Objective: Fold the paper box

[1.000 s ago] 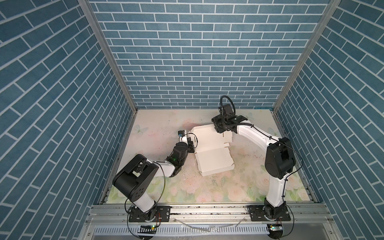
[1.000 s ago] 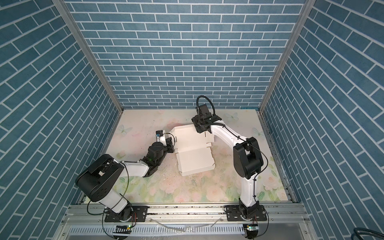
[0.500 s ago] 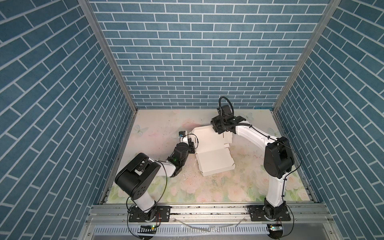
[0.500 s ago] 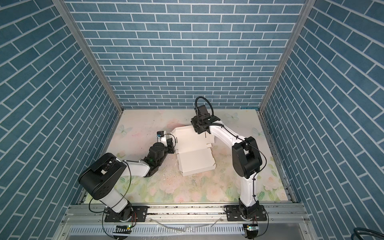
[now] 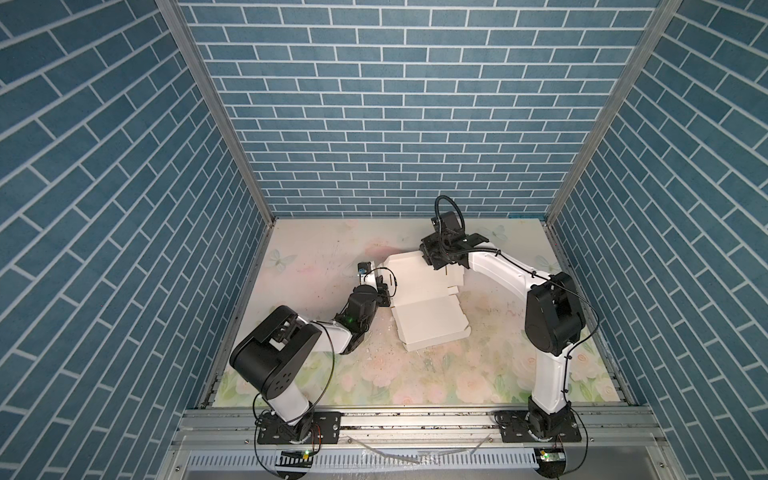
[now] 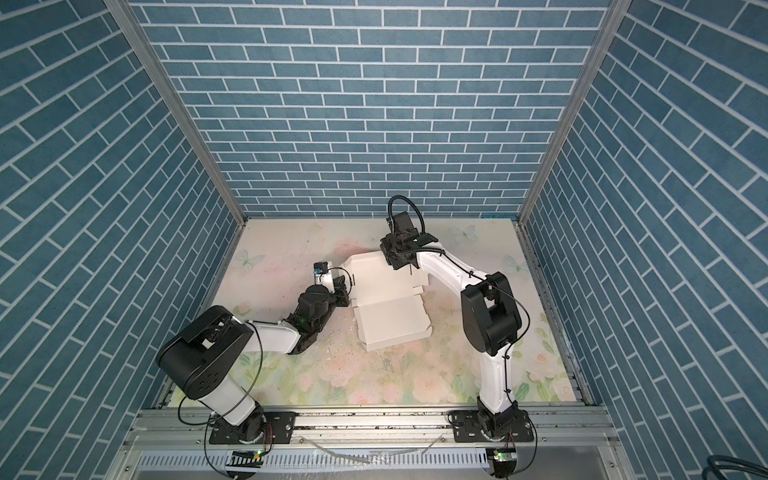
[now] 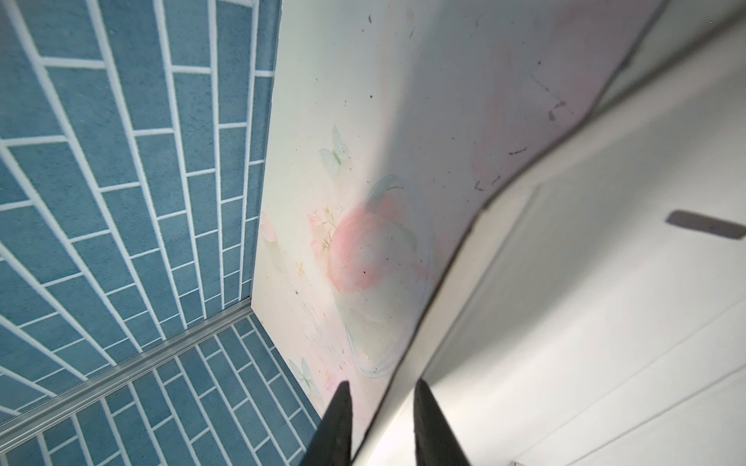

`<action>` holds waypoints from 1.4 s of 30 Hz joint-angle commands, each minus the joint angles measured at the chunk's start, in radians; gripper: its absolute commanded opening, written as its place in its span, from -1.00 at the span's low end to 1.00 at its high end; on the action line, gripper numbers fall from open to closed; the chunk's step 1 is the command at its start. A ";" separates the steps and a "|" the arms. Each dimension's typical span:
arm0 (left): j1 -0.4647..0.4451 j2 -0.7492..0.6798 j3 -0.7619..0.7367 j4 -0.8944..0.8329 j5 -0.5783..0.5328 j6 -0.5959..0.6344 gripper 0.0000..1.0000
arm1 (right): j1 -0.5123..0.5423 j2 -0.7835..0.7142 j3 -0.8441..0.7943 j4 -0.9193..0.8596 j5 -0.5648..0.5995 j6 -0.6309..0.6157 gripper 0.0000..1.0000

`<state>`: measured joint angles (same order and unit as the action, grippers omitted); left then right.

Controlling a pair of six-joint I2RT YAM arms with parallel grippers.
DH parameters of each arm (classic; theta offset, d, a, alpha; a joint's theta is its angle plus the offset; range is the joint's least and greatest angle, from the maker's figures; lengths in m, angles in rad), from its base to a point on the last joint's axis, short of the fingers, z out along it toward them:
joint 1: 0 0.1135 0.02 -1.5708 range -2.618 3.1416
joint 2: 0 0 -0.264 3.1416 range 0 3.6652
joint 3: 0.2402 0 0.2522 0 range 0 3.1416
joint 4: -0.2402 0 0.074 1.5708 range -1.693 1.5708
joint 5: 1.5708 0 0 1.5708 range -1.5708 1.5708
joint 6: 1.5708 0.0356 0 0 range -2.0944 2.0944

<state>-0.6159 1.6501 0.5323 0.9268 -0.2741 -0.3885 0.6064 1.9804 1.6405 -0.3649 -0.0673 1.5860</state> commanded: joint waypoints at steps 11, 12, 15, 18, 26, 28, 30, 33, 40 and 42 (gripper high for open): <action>-0.007 0.005 0.019 0.028 -0.007 -0.003 -1.00 | 0.010 0.008 -0.025 0.045 0.009 0.055 -0.66; -0.008 0.003 0.019 0.028 -0.006 -0.003 -1.00 | 0.011 0.008 -0.028 0.050 0.010 0.057 -0.69; -0.008 -0.005 0.010 0.025 -0.007 -0.001 -1.00 | 0.011 0.009 -0.034 0.067 0.011 0.060 -0.76; -0.007 -0.010 -0.002 0.026 -0.005 -0.003 -0.95 | 0.012 0.014 -0.034 0.081 0.006 0.061 -0.78; -0.009 -0.018 -0.037 0.029 0.022 -0.016 -0.46 | 0.010 0.006 -0.051 0.118 0.020 0.062 -0.83; -0.010 -0.025 -0.055 0.041 0.026 -0.015 -0.35 | 0.010 0.006 -0.053 0.125 0.019 0.060 -0.83; -0.010 -0.035 -0.067 0.034 0.021 -0.016 -0.23 | 0.008 0.008 -0.057 0.137 0.018 0.060 -0.83; -0.014 -0.063 -0.093 0.023 0.018 -0.024 -0.14 | 0.006 0.006 -0.059 0.154 0.020 0.059 -0.84; -0.014 -0.205 -0.120 -0.166 -0.001 -0.023 -0.02 | 0.007 -0.016 -0.103 0.230 0.011 0.020 -0.89; -0.013 -0.255 -0.110 -0.254 0.006 -0.013 -0.02 | 0.006 -0.030 -0.136 0.270 -0.002 0.011 -0.89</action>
<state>-0.6254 1.4464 0.4183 0.8169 -0.2642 -0.4110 0.6113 1.9804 1.5558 -0.1600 -0.0662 1.6150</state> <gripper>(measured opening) 0.491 0.059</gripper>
